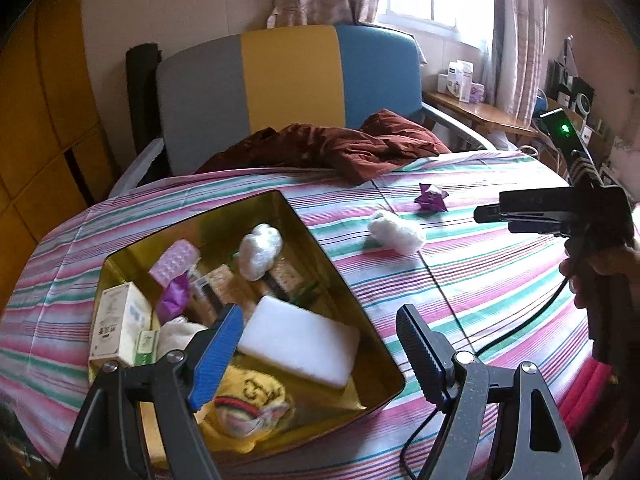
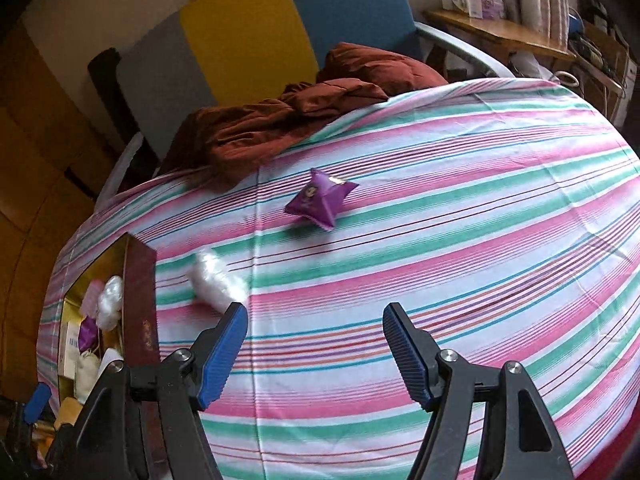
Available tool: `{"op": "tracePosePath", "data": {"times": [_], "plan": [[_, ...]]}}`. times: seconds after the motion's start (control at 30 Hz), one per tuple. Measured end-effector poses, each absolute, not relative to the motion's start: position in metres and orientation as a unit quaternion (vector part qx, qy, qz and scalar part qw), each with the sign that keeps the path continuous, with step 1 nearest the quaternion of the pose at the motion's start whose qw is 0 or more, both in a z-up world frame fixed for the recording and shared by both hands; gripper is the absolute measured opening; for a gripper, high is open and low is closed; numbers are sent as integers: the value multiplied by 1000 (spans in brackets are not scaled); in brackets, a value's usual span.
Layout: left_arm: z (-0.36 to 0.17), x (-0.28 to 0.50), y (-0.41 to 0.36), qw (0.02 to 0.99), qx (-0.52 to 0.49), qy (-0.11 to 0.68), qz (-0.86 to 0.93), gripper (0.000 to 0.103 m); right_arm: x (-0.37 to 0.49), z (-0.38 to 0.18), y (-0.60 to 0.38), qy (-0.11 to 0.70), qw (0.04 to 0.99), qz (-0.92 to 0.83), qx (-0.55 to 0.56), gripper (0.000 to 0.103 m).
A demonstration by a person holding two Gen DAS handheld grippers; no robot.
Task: Organize objects
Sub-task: 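Move both tools back toward the white ball and last purple packet, then grasp the purple packet with right tool while left tool grasps the white ball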
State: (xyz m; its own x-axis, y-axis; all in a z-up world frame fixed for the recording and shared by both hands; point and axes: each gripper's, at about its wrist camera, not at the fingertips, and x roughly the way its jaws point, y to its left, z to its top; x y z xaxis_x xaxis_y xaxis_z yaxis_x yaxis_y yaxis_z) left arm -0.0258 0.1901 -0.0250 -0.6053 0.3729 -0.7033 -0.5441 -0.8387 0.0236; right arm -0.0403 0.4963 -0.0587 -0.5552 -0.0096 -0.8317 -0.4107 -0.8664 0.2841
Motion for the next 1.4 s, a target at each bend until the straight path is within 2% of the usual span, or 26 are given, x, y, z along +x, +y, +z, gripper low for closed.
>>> {"op": "tracePosePath", "data": {"times": [0.2,0.43,0.7,0.87,0.9,0.93,0.97,1.4], "plan": [[-27,-32,210,274,-366,121,881,79,-59,-60,519,247,123,849,-451,71],[-31,-41,225,287,-374,118,874,79,-99,-74,535,229,130,846,-464,71],[-33,-54,231,291,-386,104,869,79,-146,-107,556,335,156,806,-462,71],[-33,-61,233,292,-389,100,868,79,-169,-124,558,342,173,791,-476,72],[-34,-63,233,291,-391,99,868,79,-174,-123,555,320,175,799,-478,67],[-34,-65,234,291,-393,97,867,79,-177,-122,551,299,174,802,-487,44],[-34,-66,234,291,-394,96,866,79,-178,-121,549,287,170,804,-493,34],[-25,-90,261,300,-422,71,853,79,-90,-117,532,128,97,801,-577,34]]}}
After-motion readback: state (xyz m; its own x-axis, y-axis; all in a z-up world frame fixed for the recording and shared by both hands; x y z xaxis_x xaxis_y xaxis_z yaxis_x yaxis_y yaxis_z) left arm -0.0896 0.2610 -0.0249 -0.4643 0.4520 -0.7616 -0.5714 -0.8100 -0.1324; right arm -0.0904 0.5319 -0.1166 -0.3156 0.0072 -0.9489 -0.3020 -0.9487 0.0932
